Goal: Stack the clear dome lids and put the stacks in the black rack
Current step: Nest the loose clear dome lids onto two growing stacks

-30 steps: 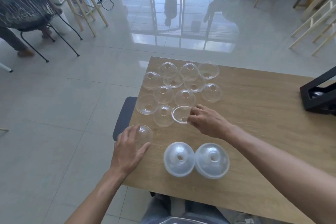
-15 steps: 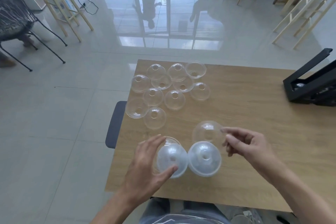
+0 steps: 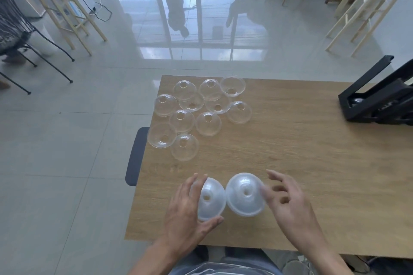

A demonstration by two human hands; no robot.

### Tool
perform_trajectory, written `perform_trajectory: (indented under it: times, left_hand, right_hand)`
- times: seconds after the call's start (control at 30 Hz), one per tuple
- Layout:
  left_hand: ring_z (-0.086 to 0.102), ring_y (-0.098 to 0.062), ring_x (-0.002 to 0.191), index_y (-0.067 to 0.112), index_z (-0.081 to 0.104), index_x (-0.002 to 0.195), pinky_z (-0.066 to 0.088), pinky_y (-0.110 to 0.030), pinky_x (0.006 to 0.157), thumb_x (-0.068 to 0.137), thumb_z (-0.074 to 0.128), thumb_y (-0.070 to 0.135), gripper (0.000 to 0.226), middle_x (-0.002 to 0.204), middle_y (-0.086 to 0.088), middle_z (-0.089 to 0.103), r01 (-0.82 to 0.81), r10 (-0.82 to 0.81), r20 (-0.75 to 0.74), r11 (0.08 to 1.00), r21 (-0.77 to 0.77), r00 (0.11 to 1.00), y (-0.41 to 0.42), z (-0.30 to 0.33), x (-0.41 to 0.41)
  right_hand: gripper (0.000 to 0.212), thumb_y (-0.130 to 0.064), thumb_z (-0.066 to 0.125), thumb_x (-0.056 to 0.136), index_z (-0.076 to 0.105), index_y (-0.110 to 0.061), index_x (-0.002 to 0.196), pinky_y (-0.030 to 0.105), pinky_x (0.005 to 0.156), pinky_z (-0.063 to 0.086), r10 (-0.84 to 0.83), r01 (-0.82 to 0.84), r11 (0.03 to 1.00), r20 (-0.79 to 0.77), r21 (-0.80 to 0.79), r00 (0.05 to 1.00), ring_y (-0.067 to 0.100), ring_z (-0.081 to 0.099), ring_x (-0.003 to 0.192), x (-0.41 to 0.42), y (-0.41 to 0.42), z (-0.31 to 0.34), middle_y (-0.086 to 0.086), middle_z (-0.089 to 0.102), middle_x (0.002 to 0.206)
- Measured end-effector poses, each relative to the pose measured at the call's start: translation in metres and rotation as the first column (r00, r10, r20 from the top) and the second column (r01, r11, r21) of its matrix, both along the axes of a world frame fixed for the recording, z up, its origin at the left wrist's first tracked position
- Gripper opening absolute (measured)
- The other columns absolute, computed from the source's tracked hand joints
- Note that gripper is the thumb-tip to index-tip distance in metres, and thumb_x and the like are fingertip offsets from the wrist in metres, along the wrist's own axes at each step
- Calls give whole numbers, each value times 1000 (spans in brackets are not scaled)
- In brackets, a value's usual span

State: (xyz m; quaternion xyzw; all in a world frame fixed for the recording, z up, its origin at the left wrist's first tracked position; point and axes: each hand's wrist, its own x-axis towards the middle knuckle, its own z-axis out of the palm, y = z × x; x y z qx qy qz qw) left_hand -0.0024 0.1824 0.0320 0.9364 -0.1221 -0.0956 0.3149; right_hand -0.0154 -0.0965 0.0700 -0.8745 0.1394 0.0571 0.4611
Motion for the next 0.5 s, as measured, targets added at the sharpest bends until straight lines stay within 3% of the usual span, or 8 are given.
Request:
perform_trajectory:
  times: [0.07, 0.13, 0.3, 0.43, 0.5]
  left_hand:
    - [26, -9, 153, 54, -2, 159, 36, -40, 121, 79, 70, 78, 110, 170, 14, 16, -22, 21, -37, 1000, -19, 999, 0, -6, -3]
    - [31, -10, 151, 57, -2, 157, 43, -41, 117, 79, 72, 75, 110, 169, 14, 18, -33, 32, -39, 999, -29, 999, 0, -9, -4]
    - [37, -14, 148, 46, 14, 160, 50, -38, 109, 80, 76, 61, 102, 165, 9, 27, -75, 74, -17, 995, -59, 997, 9, -9, 11]
    - [43, -17, 144, 37, 25, 160, 53, -41, 104, 80, 81, 53, 99, 162, 9, 32, -120, 119, -23, 989, -88, 993, 21, -6, 29]
    - [43, -16, 145, 38, 25, 161, 53, -42, 105, 80, 82, 53, 100, 162, 11, 32, -106, 104, -21, 991, -87, 994, 26, -4, 35]
  right_hand:
    - [79, -74, 71, 86, 36, -52, 153, 19, 113, 33, 245, -243, 963, 1, -118, 969, -15, 31, 144, -7, 8, -6, -38, 32, 156]
    - [96, -74, 75, 83, 22, -49, 160, 21, 122, 22, 347, -345, 926, -9, -151, 938, -11, 16, 153, -9, 13, -15, -38, 19, 161]
    - [99, -65, 80, 82, 25, -44, 162, 19, 122, 24, 297, -292, 952, 48, -90, 954, -8, 24, 152, 9, 20, -26, -44, 21, 157]
    - [95, -63, 83, 82, 33, -39, 160, 9, 117, 24, 294, -290, 955, 91, -57, 951, -4, 33, 149, 26, 25, -29, -28, 36, 159]
    - [98, -68, 80, 82, 30, -39, 161, 13, 118, 26, 315, -311, 949, 77, -60, 946, -4, 32, 149, 29, 25, -30, -25, 35, 161]
